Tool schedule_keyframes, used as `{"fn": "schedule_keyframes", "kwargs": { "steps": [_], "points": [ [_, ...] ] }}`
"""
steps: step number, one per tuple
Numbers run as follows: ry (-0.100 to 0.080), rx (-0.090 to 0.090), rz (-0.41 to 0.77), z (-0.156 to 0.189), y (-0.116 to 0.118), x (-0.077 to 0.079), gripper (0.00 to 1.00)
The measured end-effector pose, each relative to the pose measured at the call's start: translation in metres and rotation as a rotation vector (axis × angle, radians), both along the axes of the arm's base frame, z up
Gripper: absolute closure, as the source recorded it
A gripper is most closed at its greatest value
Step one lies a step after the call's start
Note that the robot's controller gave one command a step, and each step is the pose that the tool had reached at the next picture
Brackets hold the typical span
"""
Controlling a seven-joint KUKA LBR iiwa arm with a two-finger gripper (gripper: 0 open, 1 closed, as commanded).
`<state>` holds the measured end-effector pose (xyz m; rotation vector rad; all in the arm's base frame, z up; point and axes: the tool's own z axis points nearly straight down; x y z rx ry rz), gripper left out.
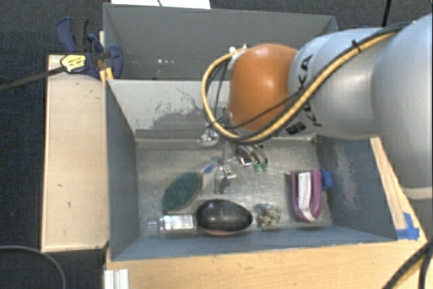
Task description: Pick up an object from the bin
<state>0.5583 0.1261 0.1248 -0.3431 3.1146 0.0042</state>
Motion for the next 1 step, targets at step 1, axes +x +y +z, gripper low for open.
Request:
{"fn": "schedule_keyframes", "kwargs": {
  "steps": [1],
  "points": [
    [0.001,-0.001,0.253,-0.0077,0.0428,0.0038,0.00]
  ]
}}
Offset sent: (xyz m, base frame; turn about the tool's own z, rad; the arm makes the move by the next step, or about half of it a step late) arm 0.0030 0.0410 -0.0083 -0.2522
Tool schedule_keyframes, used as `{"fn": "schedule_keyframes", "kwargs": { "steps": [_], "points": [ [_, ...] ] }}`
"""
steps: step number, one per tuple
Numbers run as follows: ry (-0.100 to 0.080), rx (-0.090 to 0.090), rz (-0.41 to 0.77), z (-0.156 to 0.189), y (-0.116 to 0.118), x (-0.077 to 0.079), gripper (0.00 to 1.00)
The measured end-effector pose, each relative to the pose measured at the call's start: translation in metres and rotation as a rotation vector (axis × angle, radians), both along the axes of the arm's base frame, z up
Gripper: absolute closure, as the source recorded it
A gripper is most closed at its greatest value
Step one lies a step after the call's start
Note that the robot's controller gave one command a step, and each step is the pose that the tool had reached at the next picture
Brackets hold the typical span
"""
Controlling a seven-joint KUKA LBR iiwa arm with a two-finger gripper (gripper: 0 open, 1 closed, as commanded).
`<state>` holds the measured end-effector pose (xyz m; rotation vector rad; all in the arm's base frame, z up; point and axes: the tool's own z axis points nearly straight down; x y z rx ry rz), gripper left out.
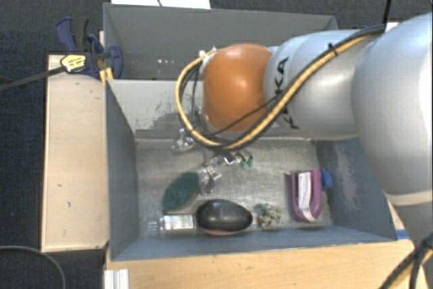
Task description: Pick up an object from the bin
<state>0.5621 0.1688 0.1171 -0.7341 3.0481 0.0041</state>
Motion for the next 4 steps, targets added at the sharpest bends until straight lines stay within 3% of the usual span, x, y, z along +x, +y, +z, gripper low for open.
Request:
{"fn": "schedule_keyframes", "kwargs": {
  "steps": [1,2,3,4],
  "points": [
    [0.002,-0.003,0.337,-0.046,0.027,-0.021,0.00],
    [0.001,-0.002,0.331,-0.046,0.028,-0.020,0.00],
    [-0.003,-0.001,0.328,-0.044,0.028,-0.019,1.00],
    [-0.003,-0.002,0.319,0.011,0.029,-0.017,1.00]
  ]
}}
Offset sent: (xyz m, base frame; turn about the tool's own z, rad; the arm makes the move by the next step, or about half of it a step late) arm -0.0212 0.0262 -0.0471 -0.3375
